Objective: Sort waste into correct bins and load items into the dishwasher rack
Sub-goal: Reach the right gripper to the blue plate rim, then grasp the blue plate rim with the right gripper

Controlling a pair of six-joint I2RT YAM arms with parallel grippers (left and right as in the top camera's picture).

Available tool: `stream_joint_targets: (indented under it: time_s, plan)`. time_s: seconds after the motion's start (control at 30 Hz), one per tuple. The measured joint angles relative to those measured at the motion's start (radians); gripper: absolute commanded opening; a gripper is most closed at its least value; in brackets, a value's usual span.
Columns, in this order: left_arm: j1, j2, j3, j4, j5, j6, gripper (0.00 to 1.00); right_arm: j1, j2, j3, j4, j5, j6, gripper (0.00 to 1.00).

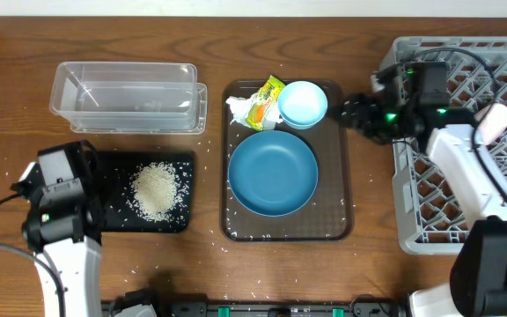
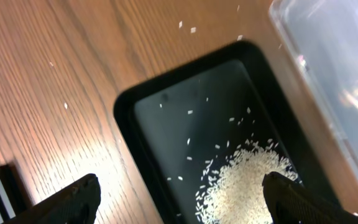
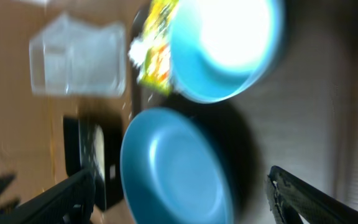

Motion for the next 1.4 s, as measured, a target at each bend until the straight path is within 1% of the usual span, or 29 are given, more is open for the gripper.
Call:
stream_joint_targets:
  time_s: [0.03,0.07,0.13,0.23,0.33,0.43,0.5,0.63,0.83,1.0,1.13,1.2,1.4]
  plan:
    - [0.0,0.014,0.0,0.0,0.004,-0.001,0.88,0.03,0.0,0.0,0.0,0.002,-0.005,0.89]
    - [0.0,0.031,0.0,0.0,0.006,0.0,0.9,0.082,0.0,0.0,0.0,0.035,-0.011,0.91]
    - [0.001,0.063,0.0,0.0,0.012,-0.002,0.91,0.178,0.0,0.001,-0.008,0.106,-0.019,0.95]
    - [0.001,0.104,0.0,0.0,0.02,-0.003,0.91,0.341,0.001,0.02,-0.054,0.264,-0.029,0.99]
    - [0.002,0.144,0.0,0.0,0.024,-0.003,0.91,0.499,0.002,0.089,-0.133,0.439,-0.04,0.99]
    - [0.002,0.178,0.0,0.0,0.026,-0.003,0.91,0.622,0.002,0.192,-0.2,0.588,-0.045,0.99]
    - [0.002,0.194,0.0,0.0,0.027,-0.003,0.92,0.668,0.002,0.233,-0.213,0.642,-0.045,0.99]
    - [0.002,0.222,0.0,0.0,0.027,-0.003,0.92,0.721,0.001,0.265,-0.223,0.711,-0.044,0.99]
    - [0.002,0.233,0.0,0.0,0.027,-0.003,0.92,0.725,0.007,0.265,-0.23,0.747,-0.039,0.99]
    - [0.002,0.233,0.0,0.0,0.027,-0.003,0.92,0.725,0.011,0.265,-0.158,0.75,-0.037,0.99]
    - [0.002,0.233,0.0,0.0,0.027,-0.003,0.92,0.725,0.02,0.265,-0.139,0.752,-0.037,0.99]
    - [0.002,0.233,0.0,0.0,0.027,-0.003,0.92,0.729,0.04,0.265,-0.133,0.755,-0.038,0.99]
    - [0.002,0.233,0.0,0.0,0.027,-0.003,0.92,0.778,0.187,0.266,-0.117,0.764,-0.084,0.99]
